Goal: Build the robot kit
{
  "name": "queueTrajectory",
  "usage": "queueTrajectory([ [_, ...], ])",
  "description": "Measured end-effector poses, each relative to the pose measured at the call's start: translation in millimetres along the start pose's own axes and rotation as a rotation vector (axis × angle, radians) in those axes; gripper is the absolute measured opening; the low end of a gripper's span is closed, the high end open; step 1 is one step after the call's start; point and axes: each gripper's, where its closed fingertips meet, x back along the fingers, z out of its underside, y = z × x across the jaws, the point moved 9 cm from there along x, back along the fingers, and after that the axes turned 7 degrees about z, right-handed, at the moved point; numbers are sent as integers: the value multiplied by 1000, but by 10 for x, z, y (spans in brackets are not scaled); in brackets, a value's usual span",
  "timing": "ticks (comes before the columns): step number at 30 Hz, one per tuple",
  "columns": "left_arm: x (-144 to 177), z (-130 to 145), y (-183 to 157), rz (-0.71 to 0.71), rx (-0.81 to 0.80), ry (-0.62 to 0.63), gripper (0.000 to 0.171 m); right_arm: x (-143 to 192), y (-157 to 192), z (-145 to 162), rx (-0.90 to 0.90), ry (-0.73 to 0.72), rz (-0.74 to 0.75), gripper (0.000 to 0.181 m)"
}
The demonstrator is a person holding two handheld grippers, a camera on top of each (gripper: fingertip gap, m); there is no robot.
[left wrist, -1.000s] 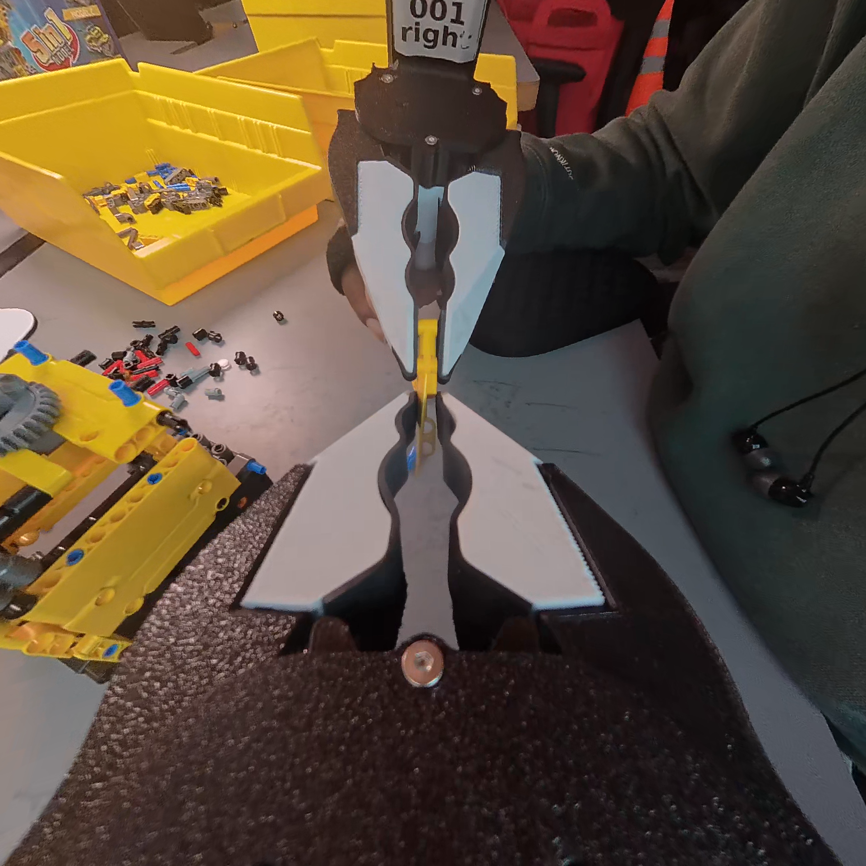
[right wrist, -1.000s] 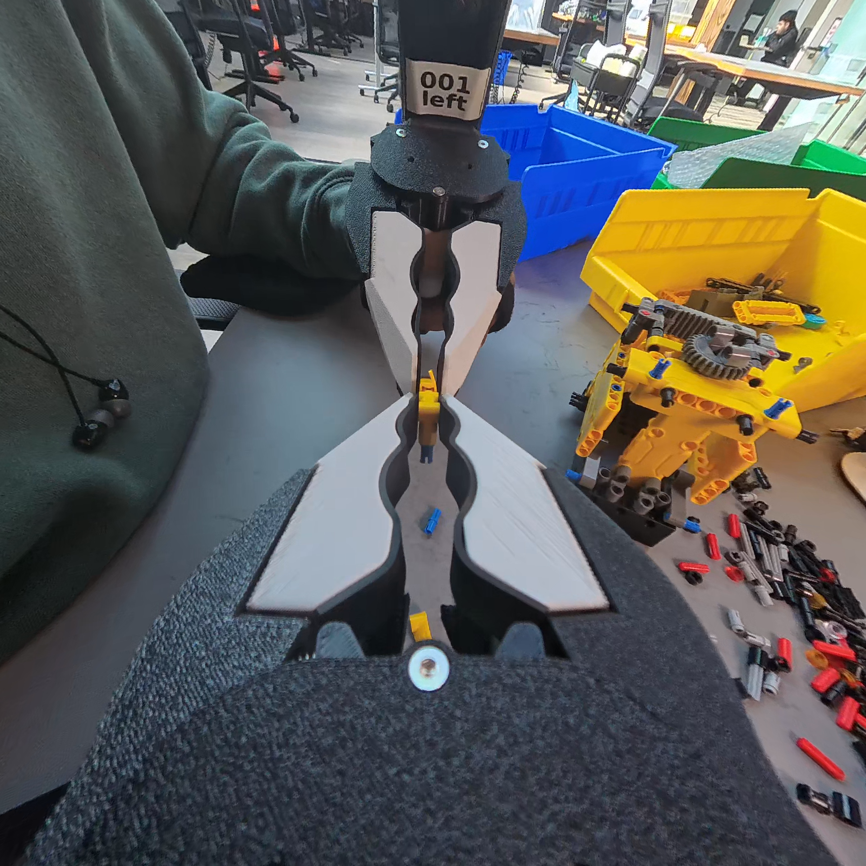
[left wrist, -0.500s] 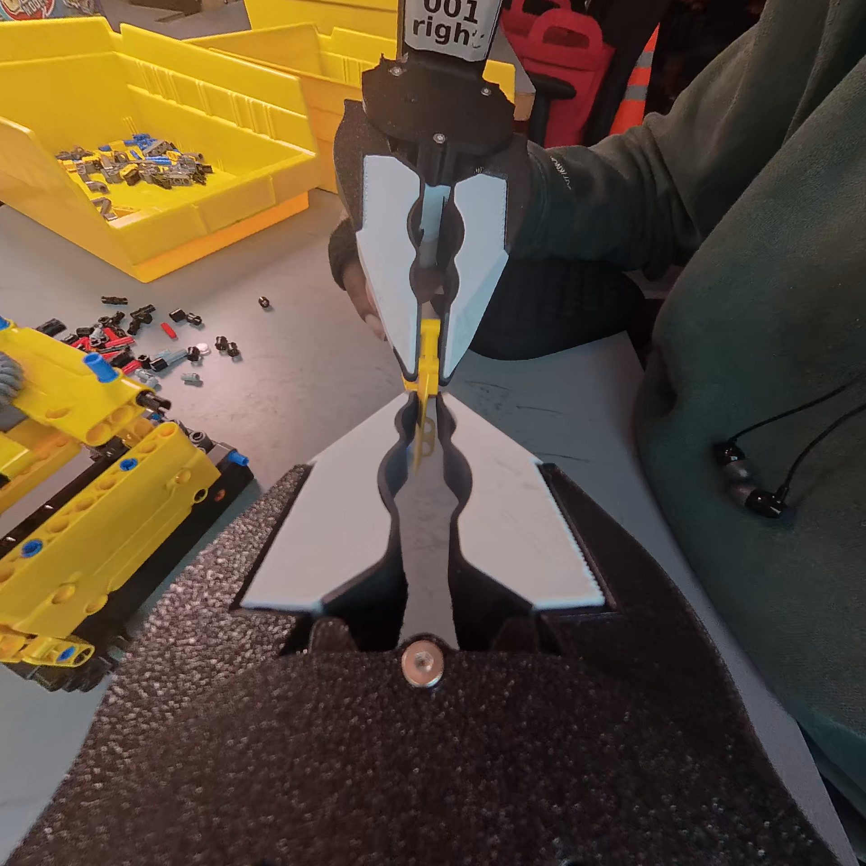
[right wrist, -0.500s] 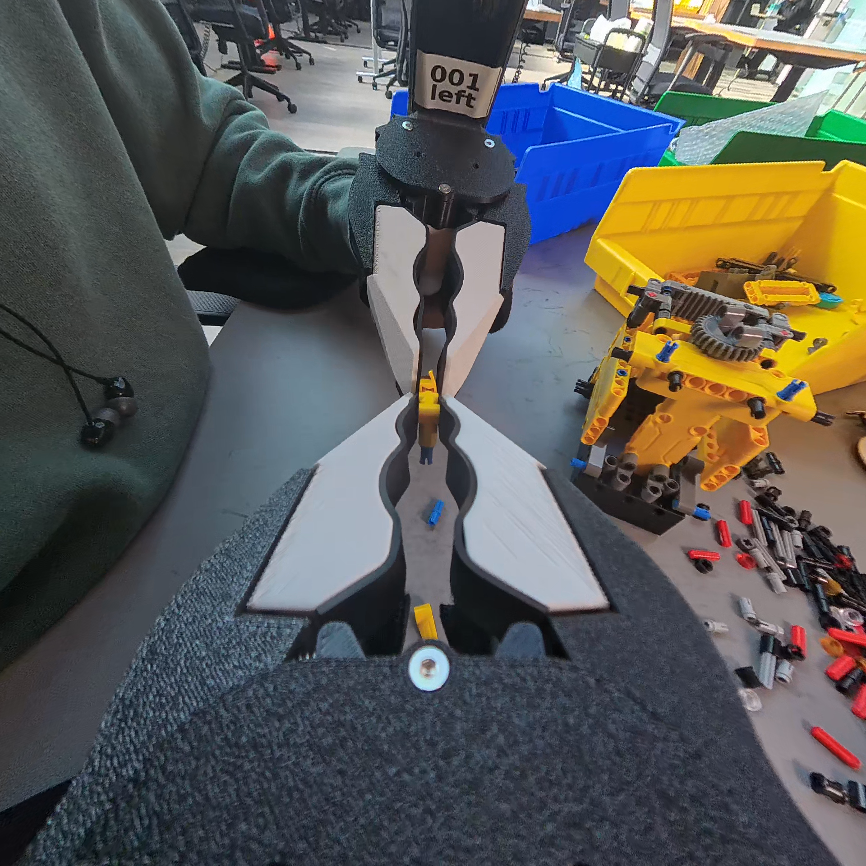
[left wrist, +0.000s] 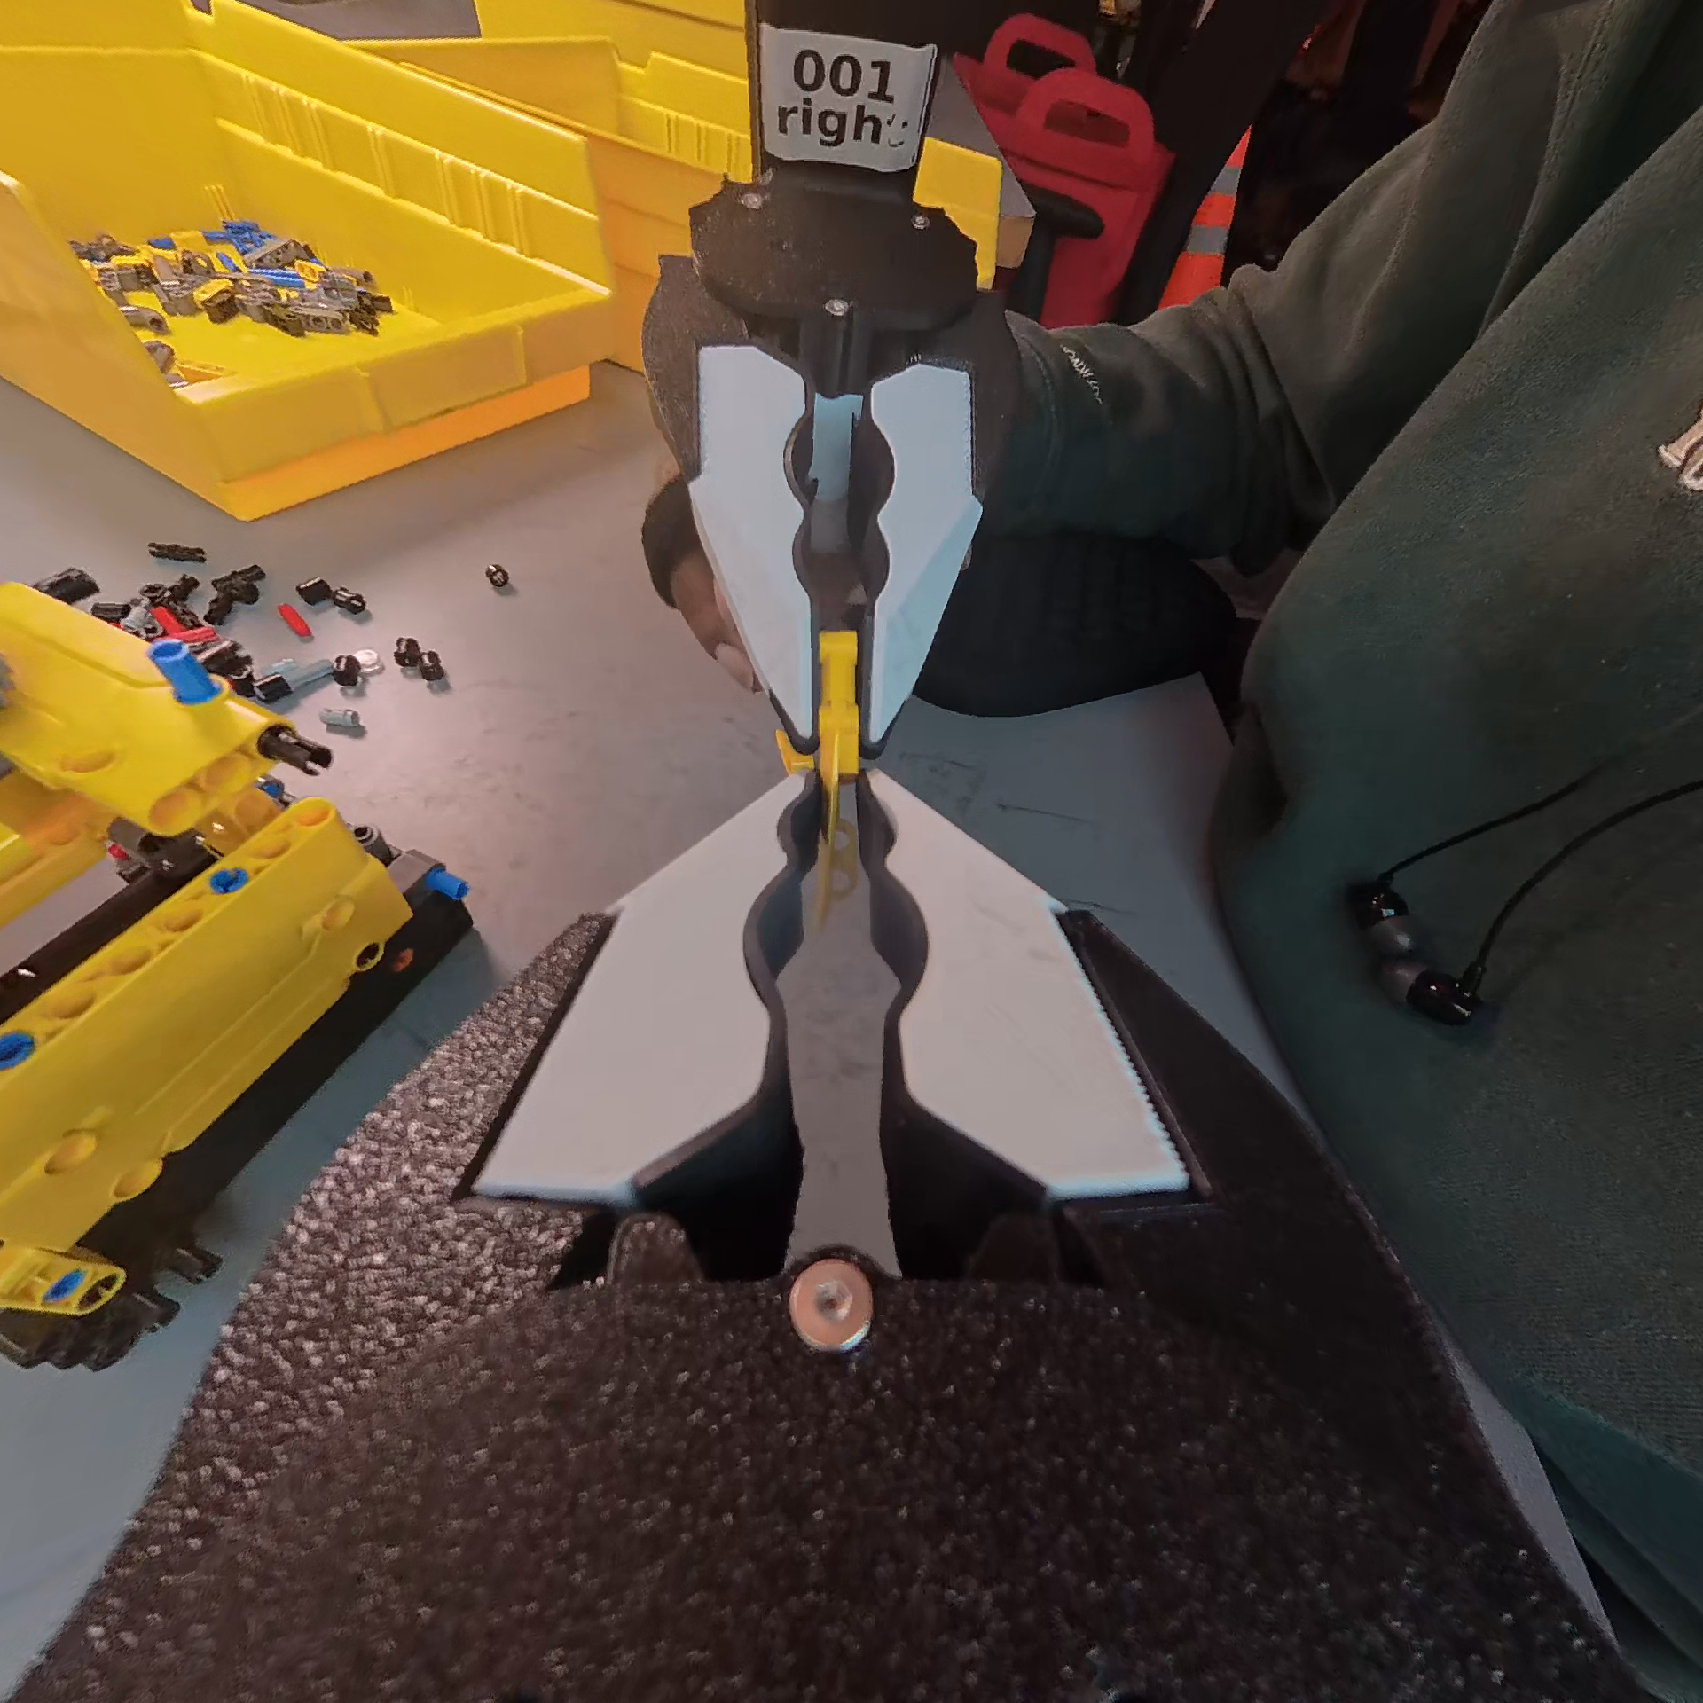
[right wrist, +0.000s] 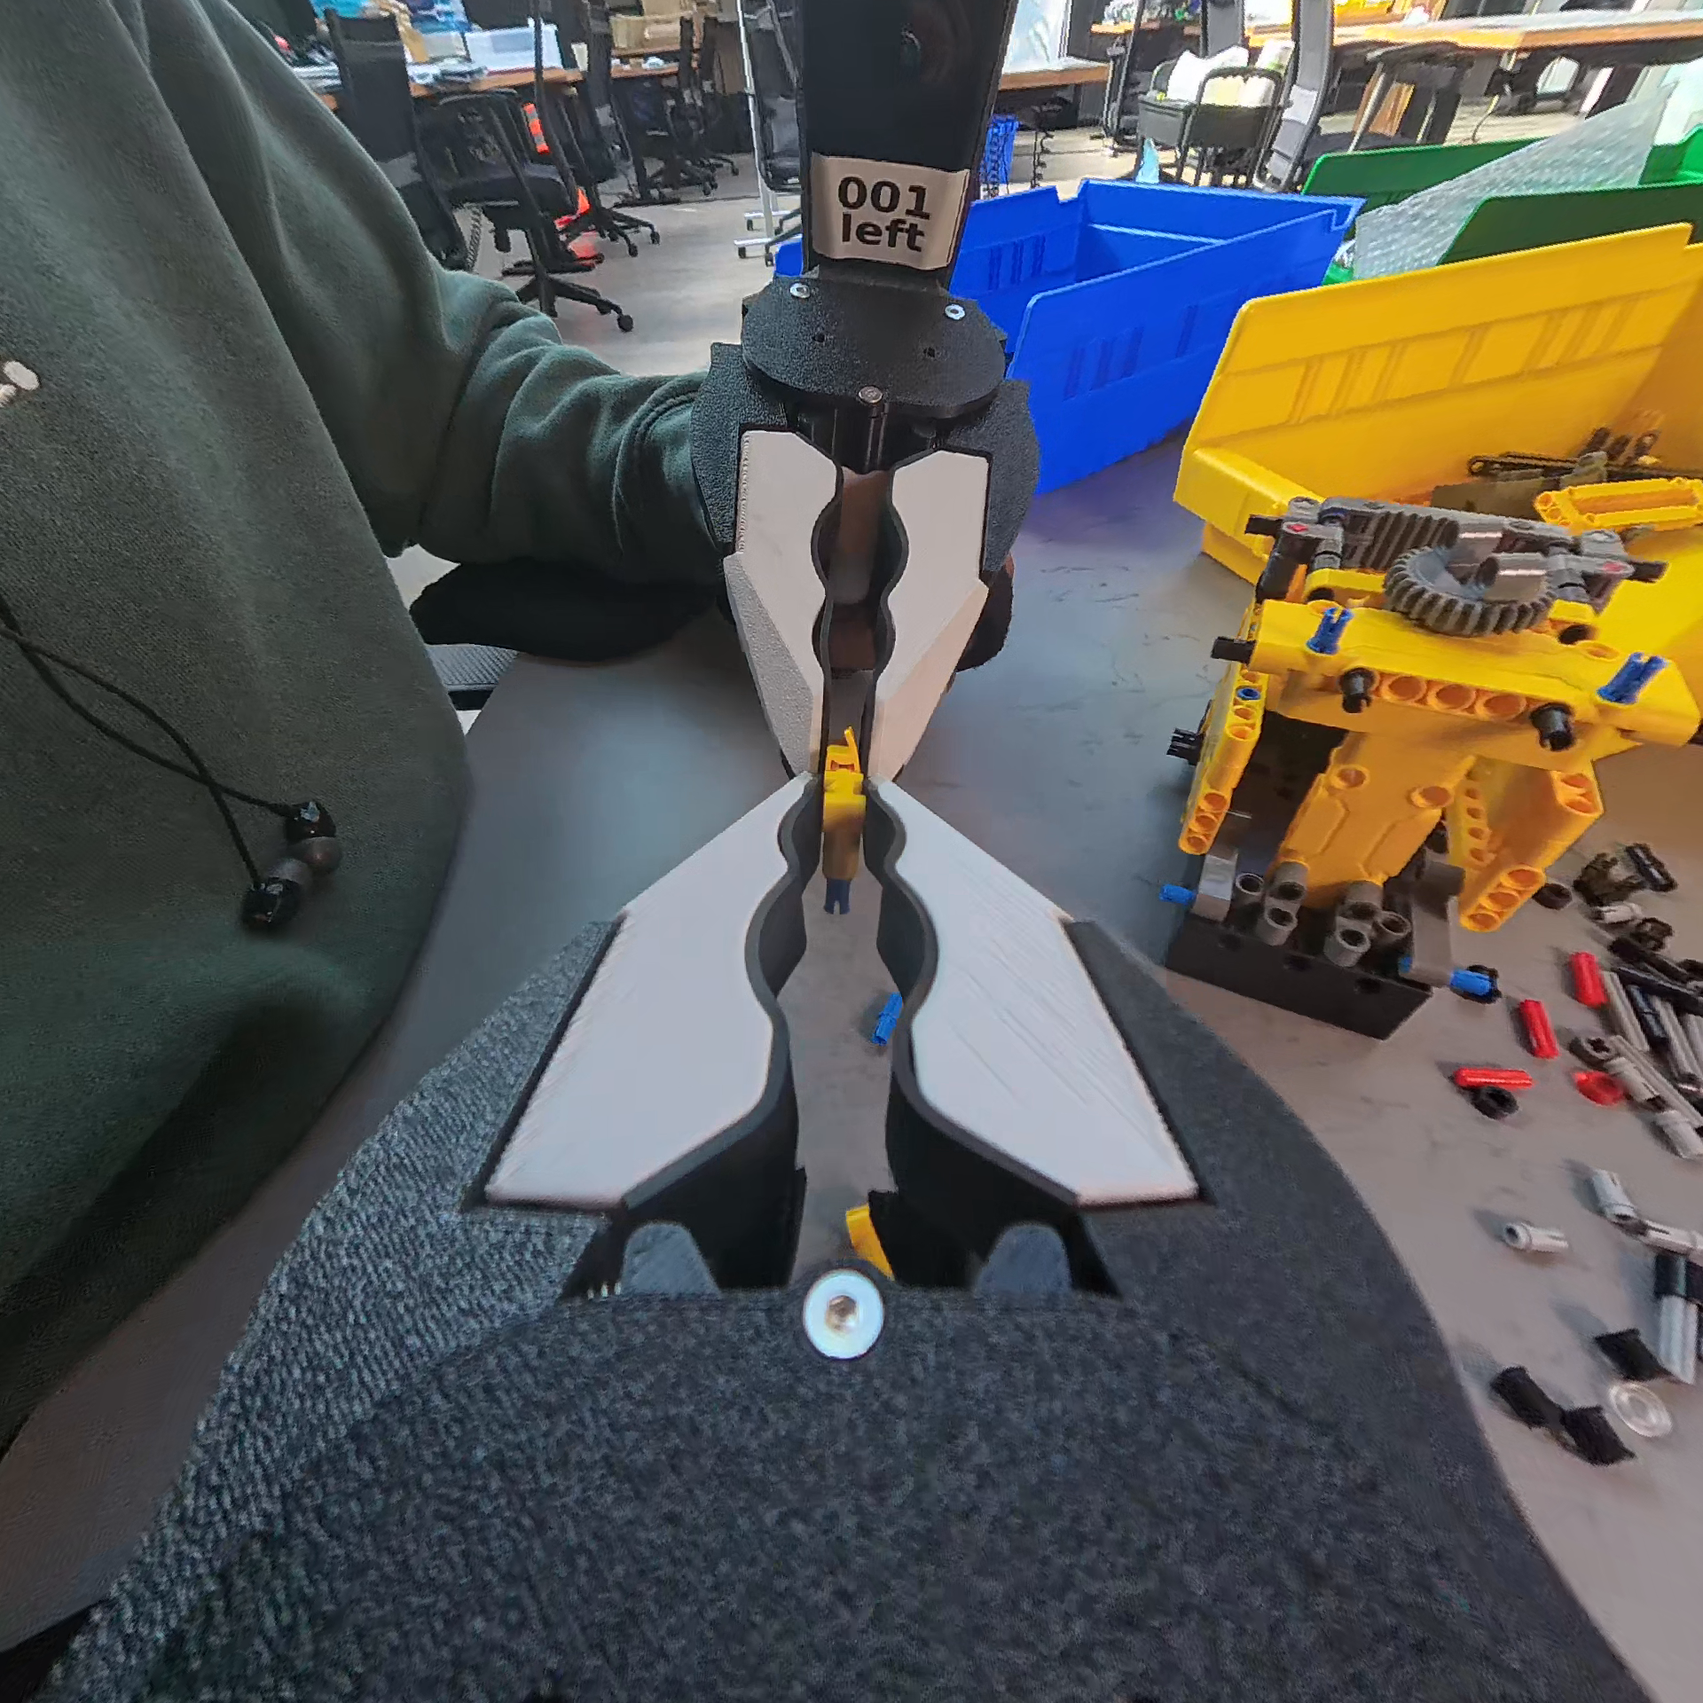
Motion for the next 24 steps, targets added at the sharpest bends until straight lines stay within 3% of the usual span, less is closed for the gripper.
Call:
queueTrajectory([
  [24,86,-185,45,116,129,-151,6,97,-44,-173,-90,-121,-39,6],
])
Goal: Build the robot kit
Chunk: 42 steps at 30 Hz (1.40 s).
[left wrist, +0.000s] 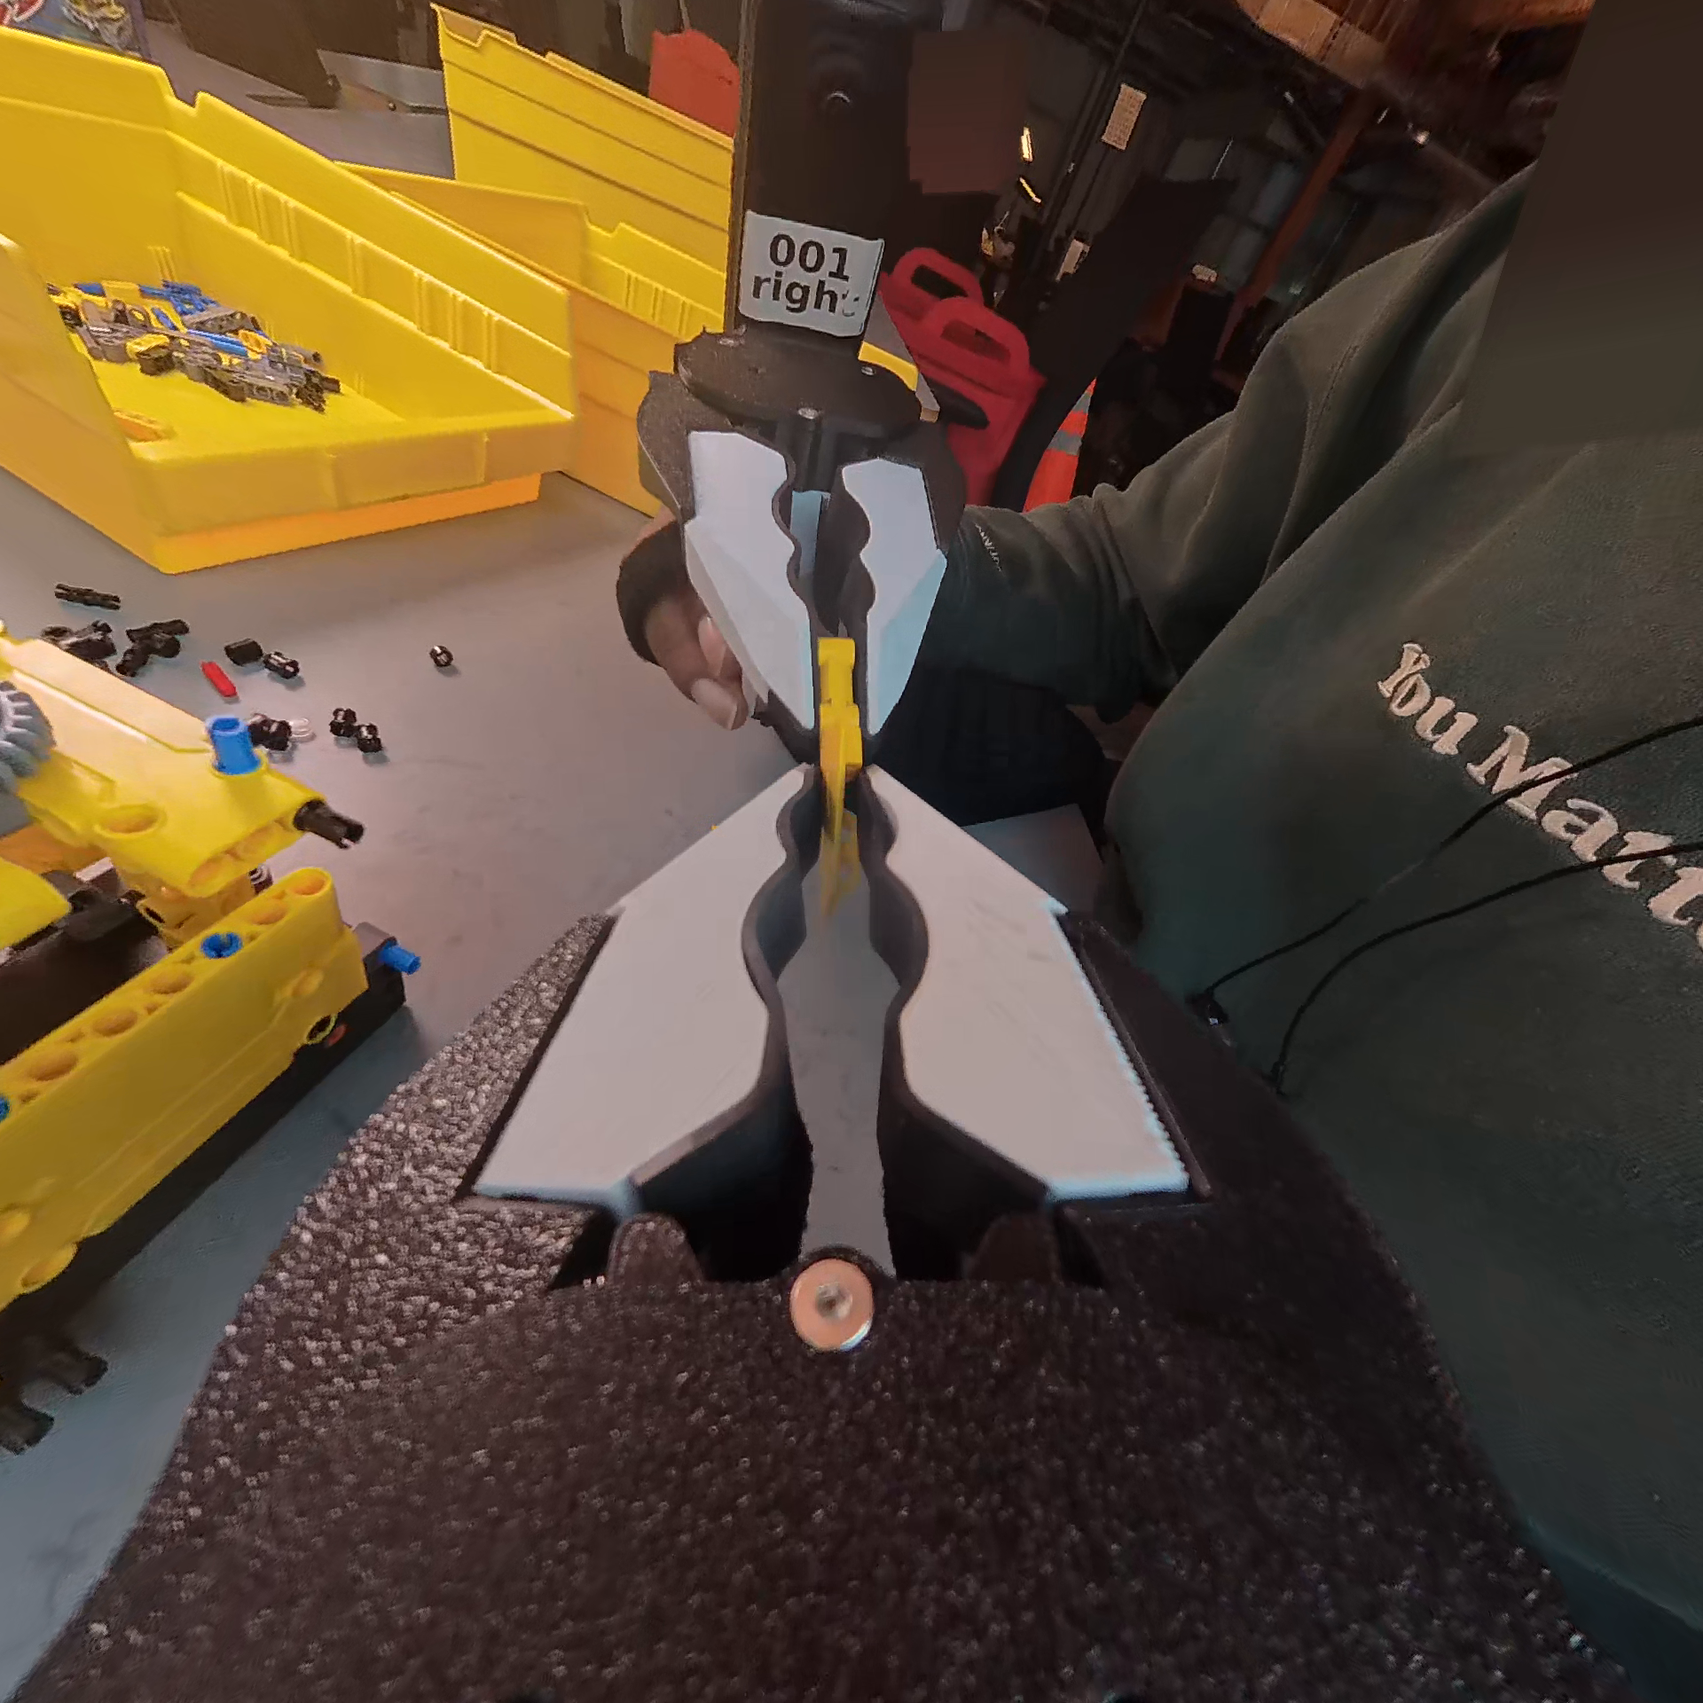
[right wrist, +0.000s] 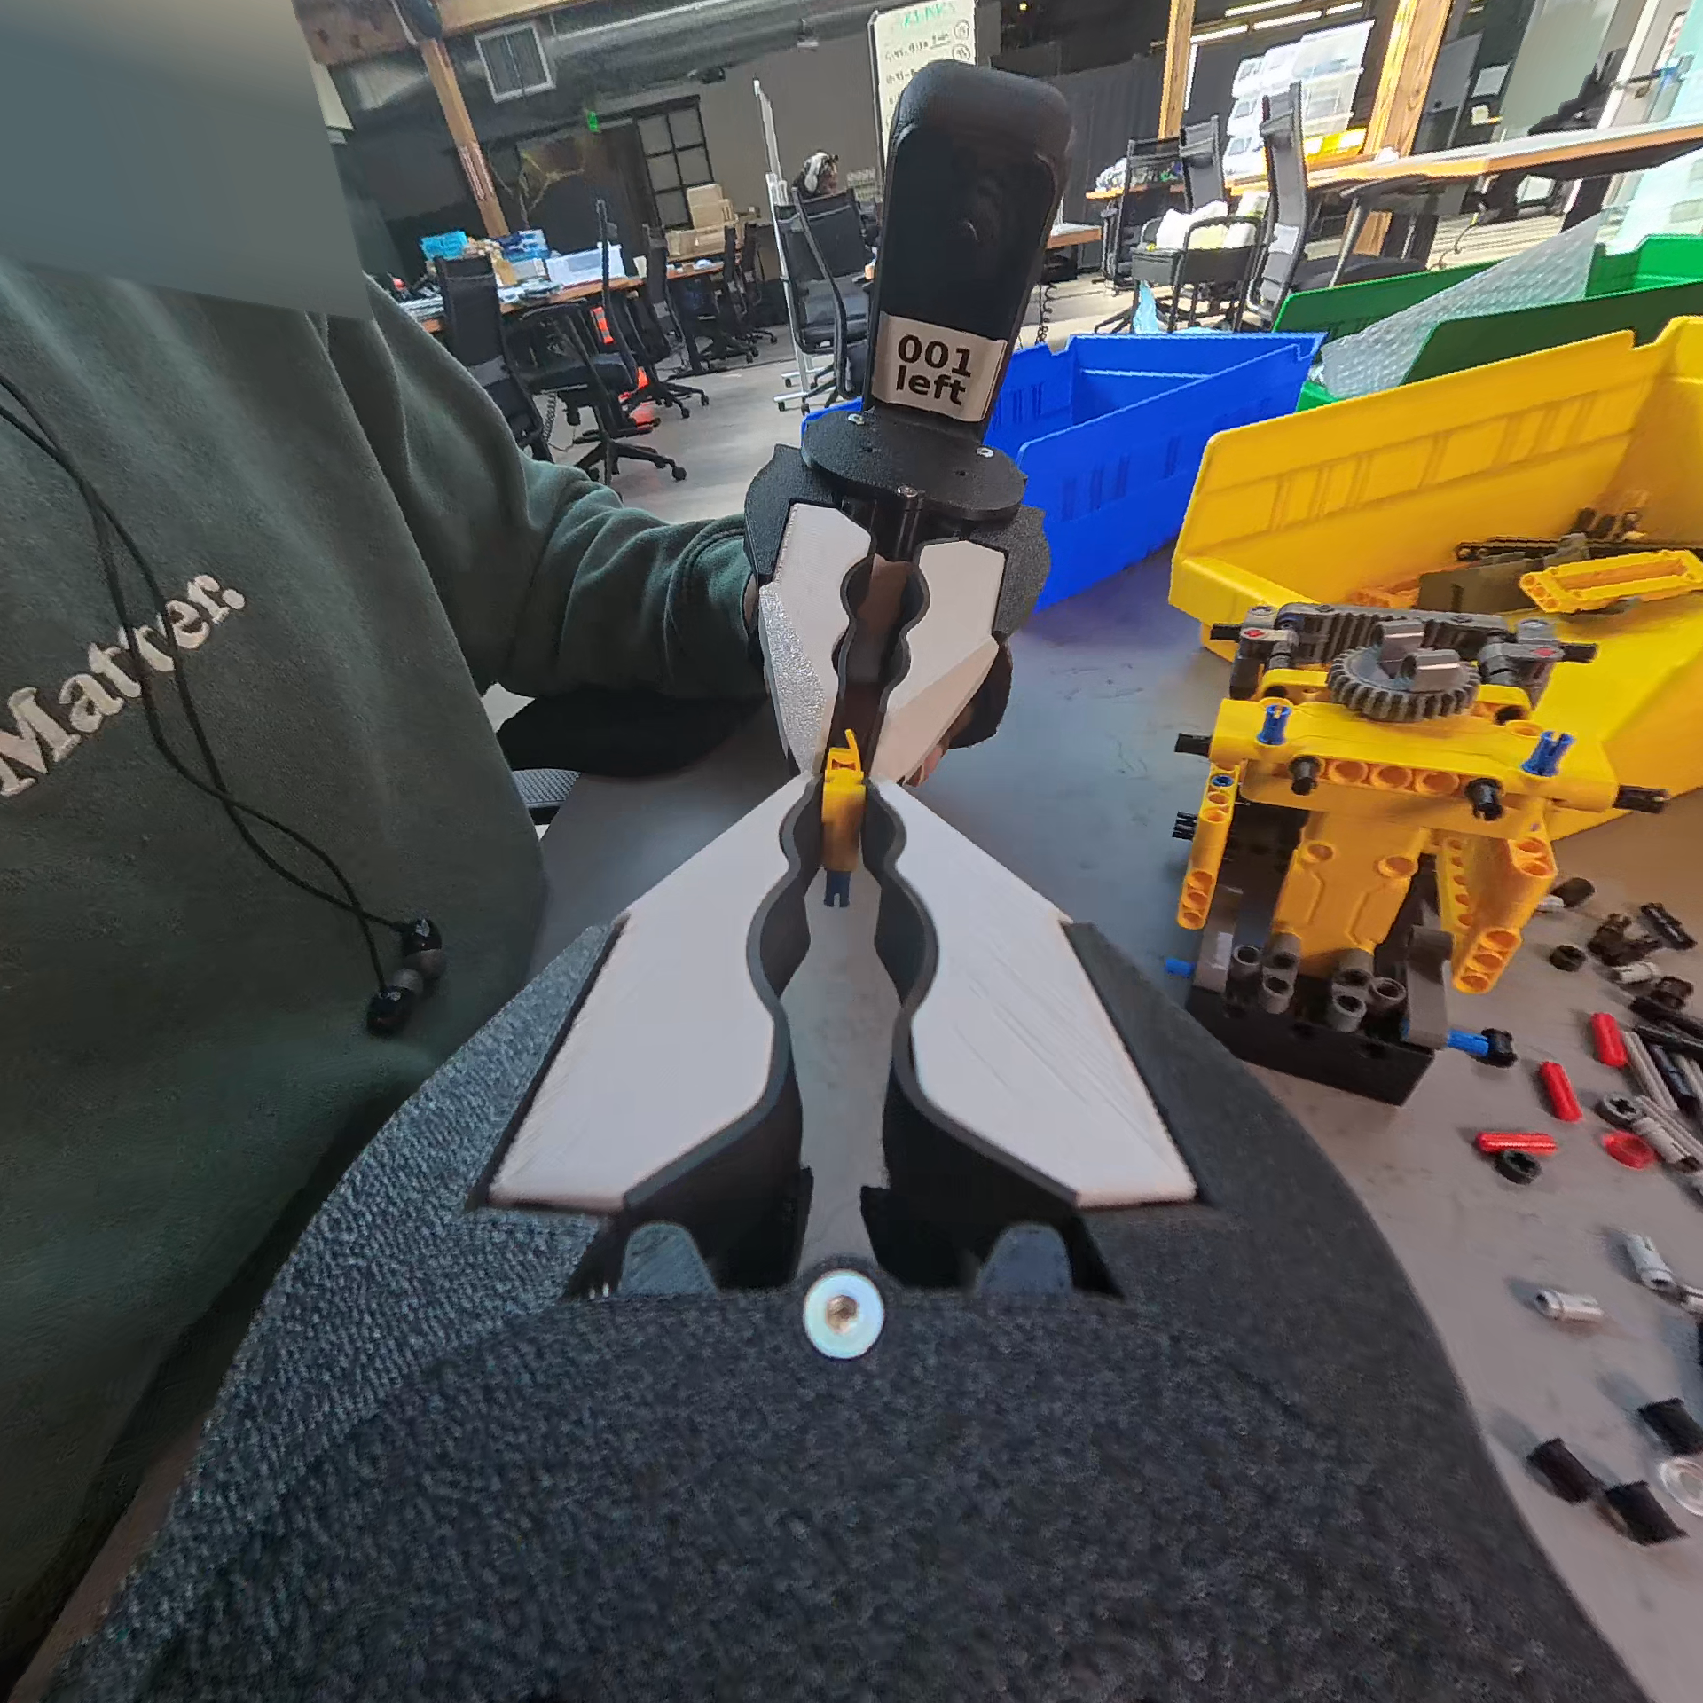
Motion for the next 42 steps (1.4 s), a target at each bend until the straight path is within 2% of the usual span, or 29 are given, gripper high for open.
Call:
queueTrajectory([
  [42,-6,-95,79,27,87,1,6,101,-76,-56,15,23,2,6],
])
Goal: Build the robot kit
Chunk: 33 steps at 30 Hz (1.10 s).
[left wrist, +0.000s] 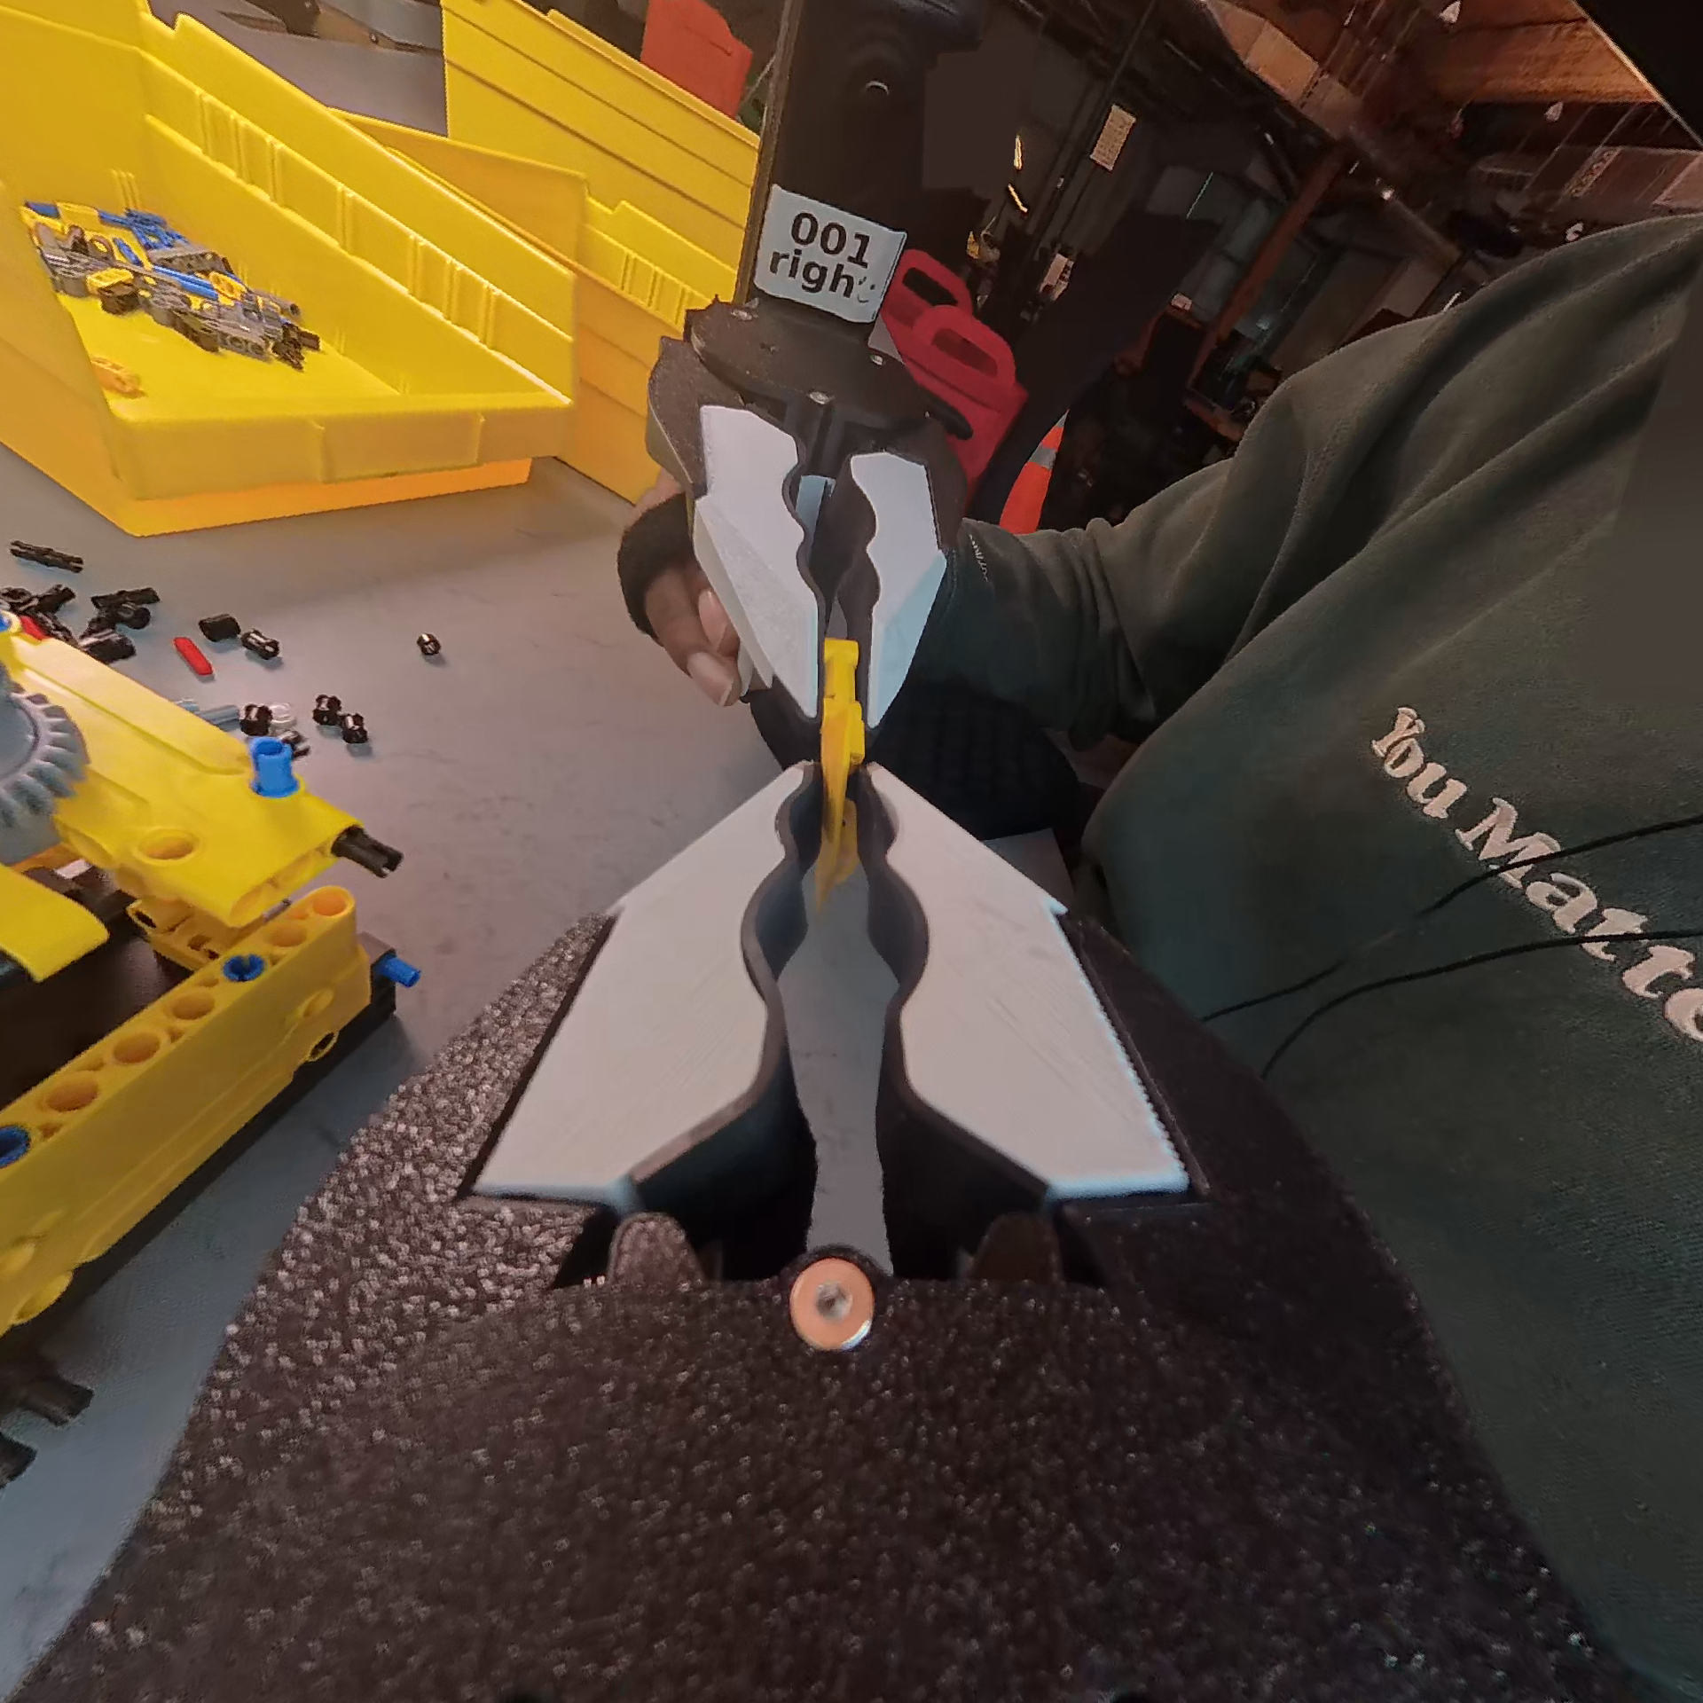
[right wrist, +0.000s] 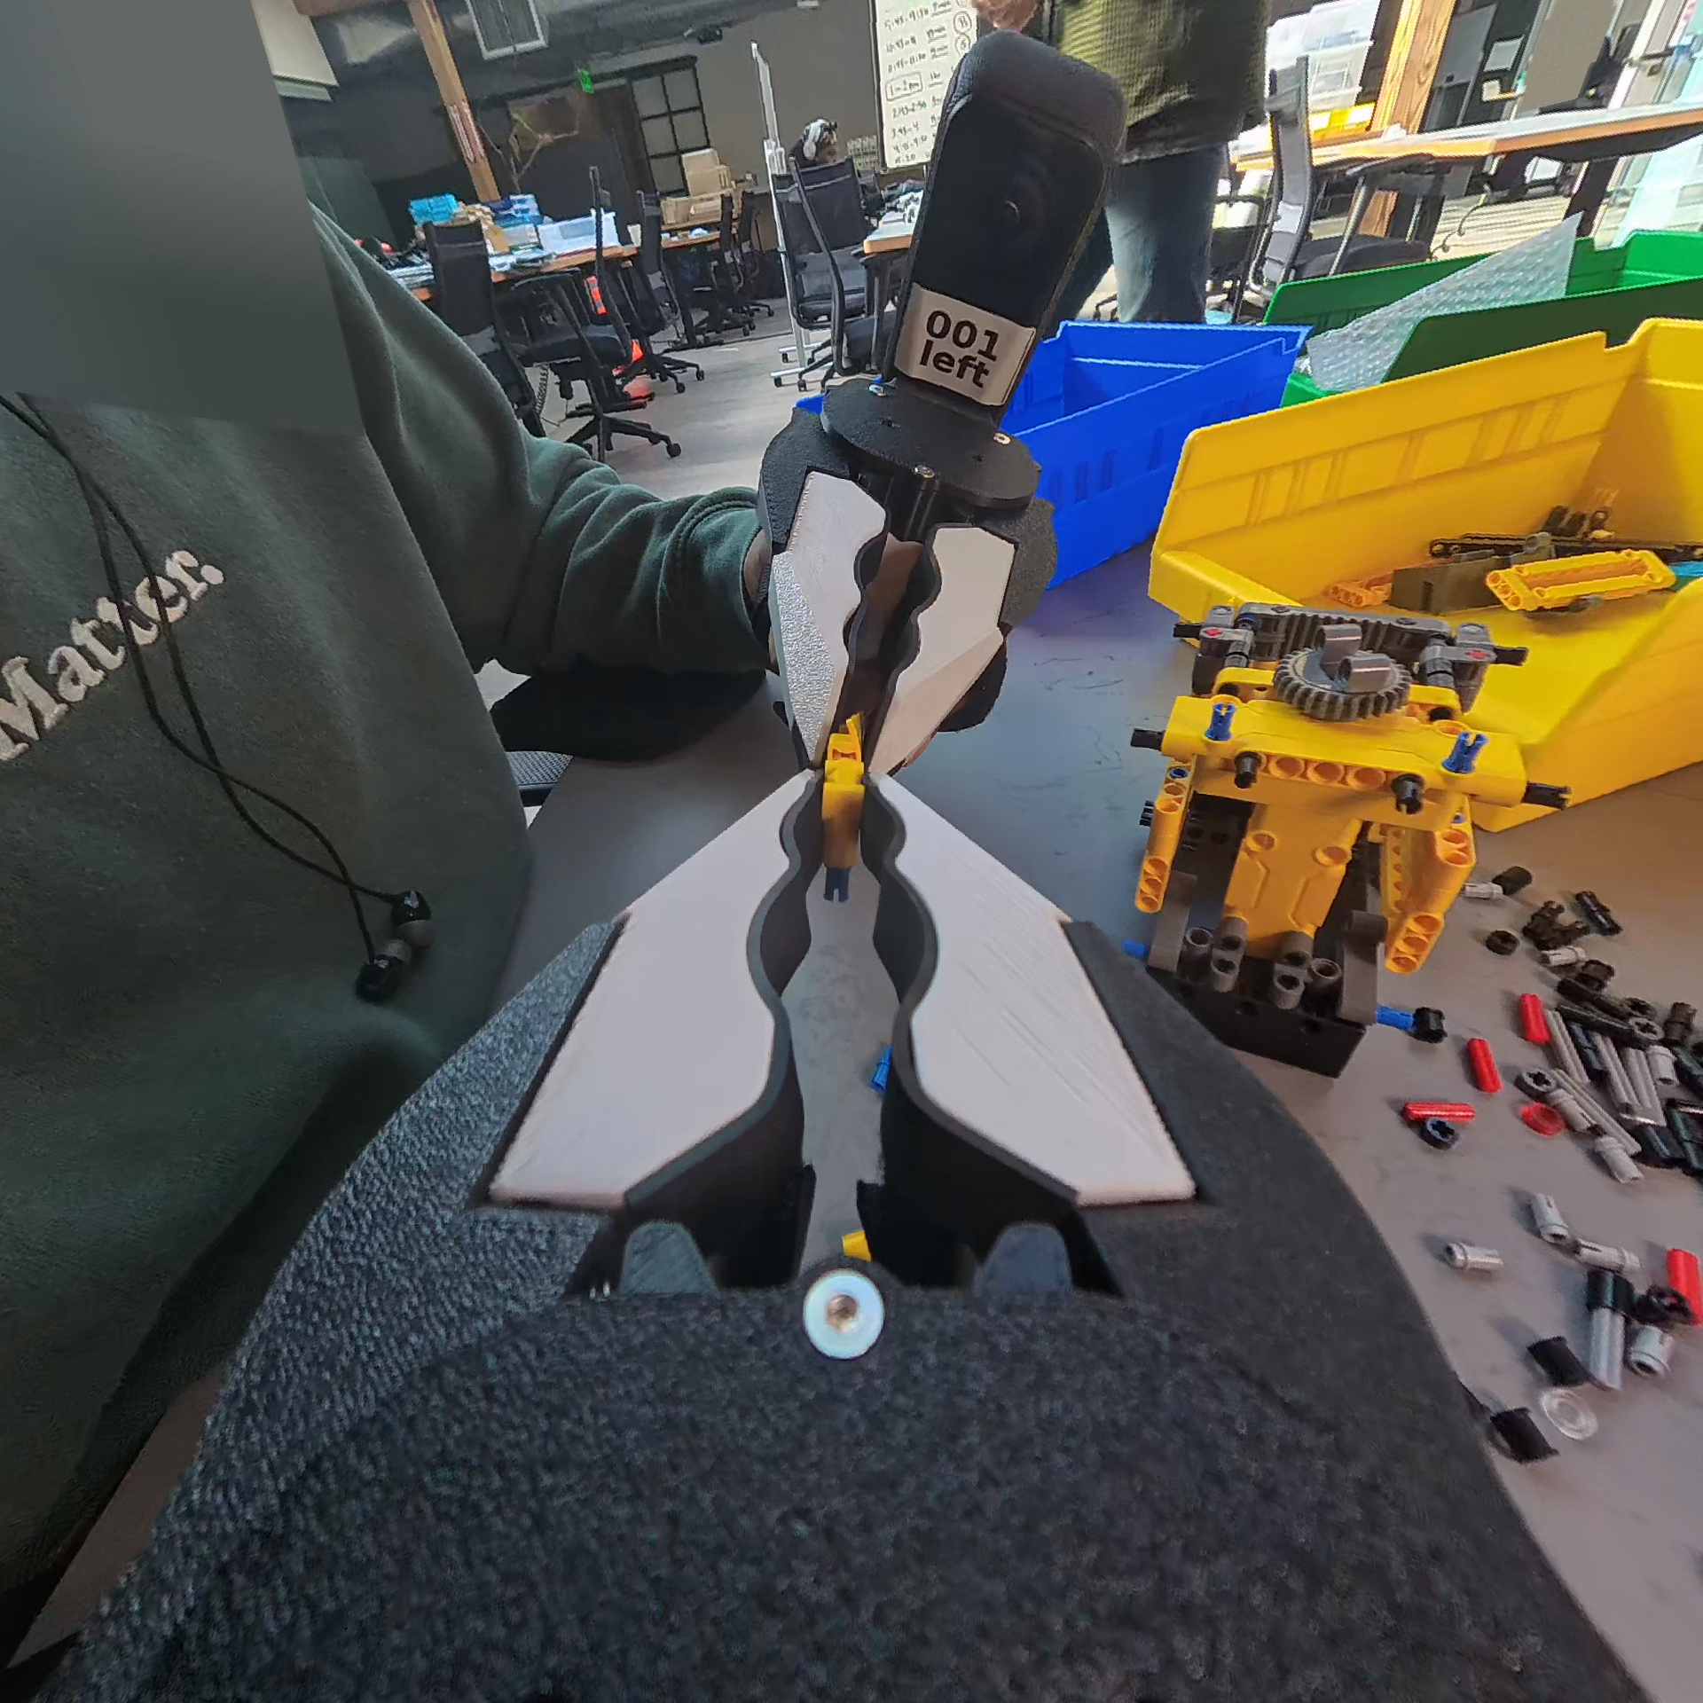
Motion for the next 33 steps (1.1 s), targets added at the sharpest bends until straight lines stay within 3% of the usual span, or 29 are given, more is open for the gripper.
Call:
queueTrajectory([
  [21,14,22,67,58,96,-34,6,25,-17,2,5,15,4,6],
  [33,27,47,39,3,31,13,6,-34,29,19,15,33,52,16],
])
